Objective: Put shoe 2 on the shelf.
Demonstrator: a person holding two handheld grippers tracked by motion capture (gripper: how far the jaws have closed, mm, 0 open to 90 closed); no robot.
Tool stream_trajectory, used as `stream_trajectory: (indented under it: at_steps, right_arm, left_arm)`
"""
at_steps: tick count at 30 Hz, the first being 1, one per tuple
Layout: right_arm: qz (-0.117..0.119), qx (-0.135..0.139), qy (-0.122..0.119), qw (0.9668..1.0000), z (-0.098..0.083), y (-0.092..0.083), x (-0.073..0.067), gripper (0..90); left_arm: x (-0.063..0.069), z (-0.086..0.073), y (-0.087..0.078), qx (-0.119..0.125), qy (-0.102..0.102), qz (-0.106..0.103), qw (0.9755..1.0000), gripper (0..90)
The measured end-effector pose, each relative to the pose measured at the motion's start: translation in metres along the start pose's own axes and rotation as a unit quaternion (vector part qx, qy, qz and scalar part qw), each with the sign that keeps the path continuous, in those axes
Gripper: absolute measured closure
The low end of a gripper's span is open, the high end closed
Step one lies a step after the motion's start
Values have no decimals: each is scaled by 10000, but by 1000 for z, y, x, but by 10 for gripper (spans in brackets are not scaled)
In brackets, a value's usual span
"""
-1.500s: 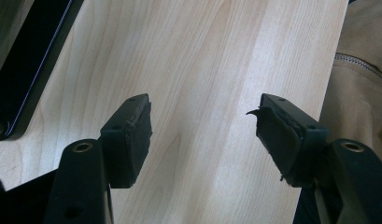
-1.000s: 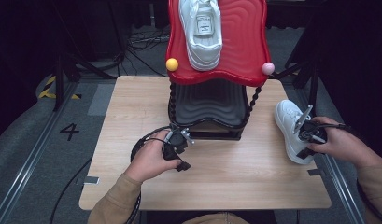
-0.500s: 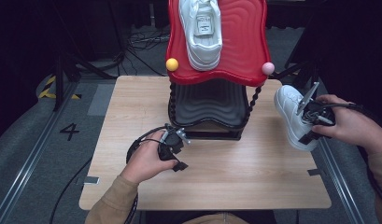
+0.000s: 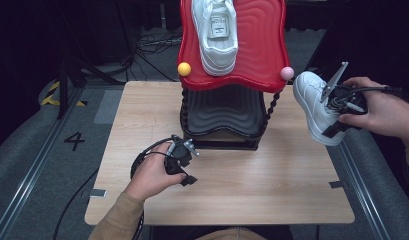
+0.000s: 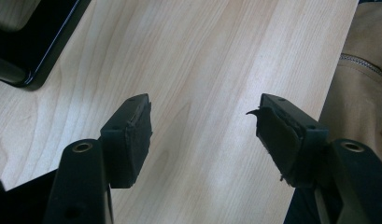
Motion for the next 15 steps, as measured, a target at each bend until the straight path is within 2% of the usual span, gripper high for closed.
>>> stream_trajectory:
  at_steps: [2, 6, 9, 11, 15]
  right_arm:
    - [-10, -1, -17, 10000, 2, -4, 0, 684]
    - [-111, 64, -41, 9999, 11, -26, -2, 677]
    - [-123, 85, -72, 9999, 14, -33, -3, 675]
    - [-152, 136, -79, 9998, 18, -45, -4, 674]
    - [-171, 230, -98, 9995, 23, -57, -4, 674]
  left_arm:
    - [0, -1, 0, -11, -22, 11, 10000, 364]
    - [2, -6, -2, -8, -85, 37, 10000, 364]
    - [2, -7, -3, -2, -107, 44, 9999, 364]
    - [2, -8, -4, 4, -106, 50, 9999, 364]
    - [1, -8, -4, 10, -96, 49, 9999, 364]
Point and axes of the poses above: each handheld gripper's, and its own axes: y roughly forward along the jaws, z roughly out of its top, x roughly to its right, the point moved 7 cm from there along y, roughly forward along the jaws, and after that the axes turned 3 degrees about y, right-handed, at the moved point
